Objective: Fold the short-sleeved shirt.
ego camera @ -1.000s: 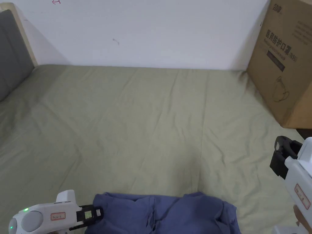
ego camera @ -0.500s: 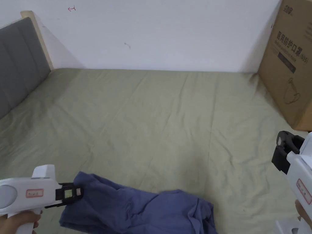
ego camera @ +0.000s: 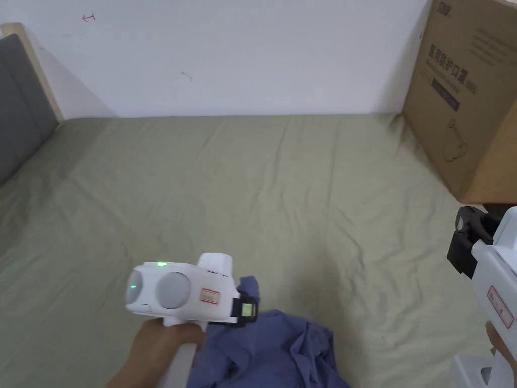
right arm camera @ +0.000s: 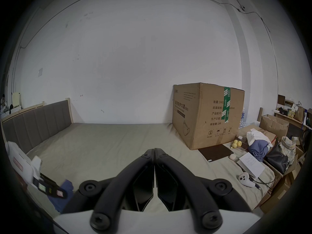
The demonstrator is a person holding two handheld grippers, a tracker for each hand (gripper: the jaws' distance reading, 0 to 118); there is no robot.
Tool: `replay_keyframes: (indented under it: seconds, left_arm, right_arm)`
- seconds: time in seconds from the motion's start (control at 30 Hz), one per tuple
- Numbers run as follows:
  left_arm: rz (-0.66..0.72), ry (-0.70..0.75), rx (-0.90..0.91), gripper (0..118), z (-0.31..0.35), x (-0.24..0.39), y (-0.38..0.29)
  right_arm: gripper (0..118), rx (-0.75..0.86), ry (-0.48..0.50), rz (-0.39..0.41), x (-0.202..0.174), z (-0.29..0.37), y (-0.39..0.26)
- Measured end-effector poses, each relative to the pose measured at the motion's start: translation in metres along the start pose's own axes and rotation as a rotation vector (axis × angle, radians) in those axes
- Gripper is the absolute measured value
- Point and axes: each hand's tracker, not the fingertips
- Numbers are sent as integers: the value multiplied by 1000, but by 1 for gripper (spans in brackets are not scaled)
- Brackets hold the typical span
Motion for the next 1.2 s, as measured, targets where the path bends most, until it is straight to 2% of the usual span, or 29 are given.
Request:
replay_keyframes:
  seconds: [0.27,0.47,0.53,0.57,0.6,0.63,0.7,0.8,0.97,1.07,1.13,1.2]
  left_arm:
    - [-67,76,-181,10,-112,47,-22]
    - [-81,115,-171,11,-129,60,-38]
    - [-56,91,-152,27,-120,56,-34]
    - [-40,59,-123,40,-113,54,-32]
    - [-20,16,-90,64,-101,55,-30]
    - [-1,-9,-50,80,-90,54,-28]
    - [7,-53,50,104,-65,51,-24]
    - [-2,-32,208,105,-30,40,-18]
    - [-35,233,381,103,-5,21,-29]
    - [-89,330,415,77,-8,11,-44]
    - [-119,341,426,70,-14,9,-54]
    - [-128,347,409,57,-24,8,-64]
  right_arm:
    - [0,-17,-34,-2,14,5,-7]
    - [0,-23,-43,0,15,7,-9]
    - [0,-24,-44,1,15,6,-8]
    - [0,-24,-43,1,15,6,-8]
    - [0,-23,-43,0,15,6,-8]
    - [0,-22,-43,0,14,5,-7]
    - [0,-20,-41,1,13,5,-5]
    - [0,-14,-35,0,11,5,-3]
    - [0,-7,-28,2,8,5,0]
    - [0,-8,-23,4,6,4,0]
    - [0,-10,-19,3,4,3,-1]
    - [0,-13,-17,3,3,4,-1]
